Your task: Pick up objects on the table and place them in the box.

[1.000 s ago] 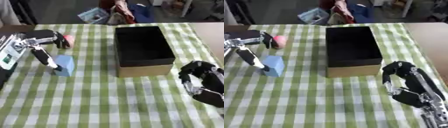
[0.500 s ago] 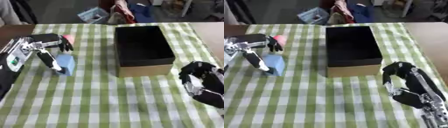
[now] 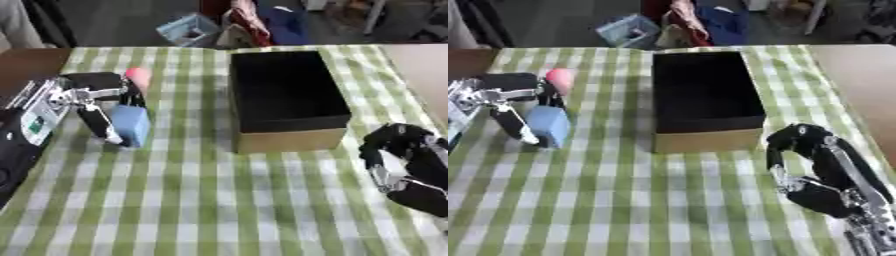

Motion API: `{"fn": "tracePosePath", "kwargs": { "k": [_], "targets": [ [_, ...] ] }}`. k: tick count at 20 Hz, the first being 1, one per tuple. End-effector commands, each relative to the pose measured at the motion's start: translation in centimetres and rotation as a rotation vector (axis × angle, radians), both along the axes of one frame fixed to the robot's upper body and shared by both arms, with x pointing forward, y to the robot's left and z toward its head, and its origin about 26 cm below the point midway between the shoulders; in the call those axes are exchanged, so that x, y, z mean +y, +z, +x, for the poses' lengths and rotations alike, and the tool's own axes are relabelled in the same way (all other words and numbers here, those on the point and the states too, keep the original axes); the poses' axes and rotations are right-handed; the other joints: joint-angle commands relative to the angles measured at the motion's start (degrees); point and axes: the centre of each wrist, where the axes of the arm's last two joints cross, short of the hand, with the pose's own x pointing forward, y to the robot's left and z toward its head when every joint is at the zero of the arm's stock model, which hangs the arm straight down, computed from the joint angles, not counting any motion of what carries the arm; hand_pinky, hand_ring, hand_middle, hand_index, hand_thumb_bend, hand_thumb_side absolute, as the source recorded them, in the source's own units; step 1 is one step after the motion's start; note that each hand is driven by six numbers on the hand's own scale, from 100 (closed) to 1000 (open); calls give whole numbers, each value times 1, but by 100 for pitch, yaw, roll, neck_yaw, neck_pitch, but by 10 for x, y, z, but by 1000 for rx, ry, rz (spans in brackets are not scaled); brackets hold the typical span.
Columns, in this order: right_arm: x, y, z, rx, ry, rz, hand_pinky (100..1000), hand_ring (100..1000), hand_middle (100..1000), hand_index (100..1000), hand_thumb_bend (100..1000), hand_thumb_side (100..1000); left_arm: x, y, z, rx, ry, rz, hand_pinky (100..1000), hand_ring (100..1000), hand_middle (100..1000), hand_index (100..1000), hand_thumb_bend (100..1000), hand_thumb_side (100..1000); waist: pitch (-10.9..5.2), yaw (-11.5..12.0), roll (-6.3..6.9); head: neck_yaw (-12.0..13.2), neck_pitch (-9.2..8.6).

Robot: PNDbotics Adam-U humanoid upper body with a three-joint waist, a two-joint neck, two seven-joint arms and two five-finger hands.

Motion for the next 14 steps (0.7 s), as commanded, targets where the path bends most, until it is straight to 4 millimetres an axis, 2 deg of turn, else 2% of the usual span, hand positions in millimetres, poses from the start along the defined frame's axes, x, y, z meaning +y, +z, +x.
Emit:
{"fn": "tracePosePath", "kwargs": {
  "k": [1, 4, 7, 14],
  "targets": [
    [-3, 6, 1, -20, 3, -10, 669, 531, 523, 642, 100, 100, 3, 14, 0, -30, 6, 26, 642, 460, 462, 632, 565, 114, -77, -1, 1, -15, -39],
    [-2, 7, 1, -20, 3, -10, 669, 531, 523, 642, 100, 100, 3, 15, -1, -36, 2, 29, 611, 405, 404, 573, 527, 100, -81, -2, 5, -30, -41],
    [-3, 6, 1, -20, 3, -11, 669, 531, 523, 642, 100, 100, 2, 23, -3, -53, -19, 30, 597, 390, 389, 555, 516, 100, -84, -6, 10, -29, -49],
    [-2, 6, 1, -17, 9, -17, 669, 531, 522, 641, 100, 100, -10, 74, -11, -185, -80, -64, 591, 386, 386, 556, 519, 100, -106, -19, 32, -8, -51]
  ]
}}
